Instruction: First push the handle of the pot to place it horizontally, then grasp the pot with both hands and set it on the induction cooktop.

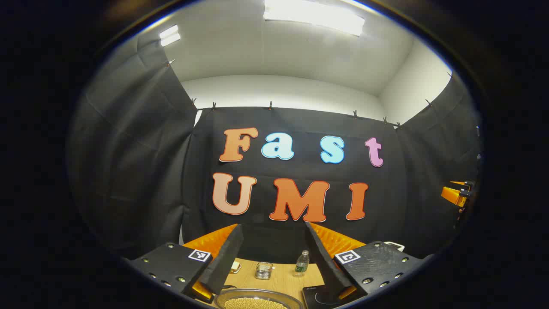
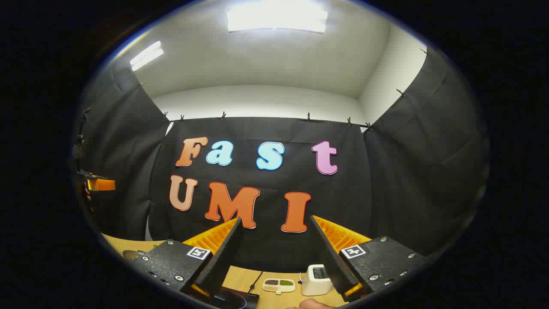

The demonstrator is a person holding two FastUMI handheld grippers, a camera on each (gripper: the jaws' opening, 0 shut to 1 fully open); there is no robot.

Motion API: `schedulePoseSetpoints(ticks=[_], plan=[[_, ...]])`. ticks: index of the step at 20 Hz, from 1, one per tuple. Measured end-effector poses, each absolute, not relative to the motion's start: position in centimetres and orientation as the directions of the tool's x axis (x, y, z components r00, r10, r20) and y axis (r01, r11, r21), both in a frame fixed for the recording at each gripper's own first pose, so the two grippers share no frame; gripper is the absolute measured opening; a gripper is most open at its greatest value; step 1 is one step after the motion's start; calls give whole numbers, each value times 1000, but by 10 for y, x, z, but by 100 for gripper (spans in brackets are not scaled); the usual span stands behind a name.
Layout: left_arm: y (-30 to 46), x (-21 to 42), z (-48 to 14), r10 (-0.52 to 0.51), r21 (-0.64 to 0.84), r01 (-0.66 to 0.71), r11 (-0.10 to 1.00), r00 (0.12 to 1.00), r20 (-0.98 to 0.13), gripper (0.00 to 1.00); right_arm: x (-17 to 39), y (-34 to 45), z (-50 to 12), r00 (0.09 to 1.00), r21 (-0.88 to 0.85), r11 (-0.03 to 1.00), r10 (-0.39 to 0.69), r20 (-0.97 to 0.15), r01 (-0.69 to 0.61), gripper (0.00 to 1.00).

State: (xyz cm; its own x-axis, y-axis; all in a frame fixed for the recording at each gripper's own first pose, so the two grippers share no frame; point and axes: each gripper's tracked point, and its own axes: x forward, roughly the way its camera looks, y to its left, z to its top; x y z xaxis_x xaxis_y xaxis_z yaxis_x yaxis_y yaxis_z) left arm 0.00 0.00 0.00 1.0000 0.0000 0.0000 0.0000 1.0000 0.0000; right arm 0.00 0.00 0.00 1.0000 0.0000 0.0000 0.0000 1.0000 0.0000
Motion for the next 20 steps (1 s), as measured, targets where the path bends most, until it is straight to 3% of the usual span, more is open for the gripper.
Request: schedulePoseSetpoints(ticks=[13,20], plan=[[2,12,-14,9,14,-9,1000,1000,-12,87,8,4,-7,1000,15,1000,5,6,-5,95],[8,18,-15,18,-11,-18,1000,1000,12,89,24,-5,-30,999,55,998,-5,-54,8,95]])
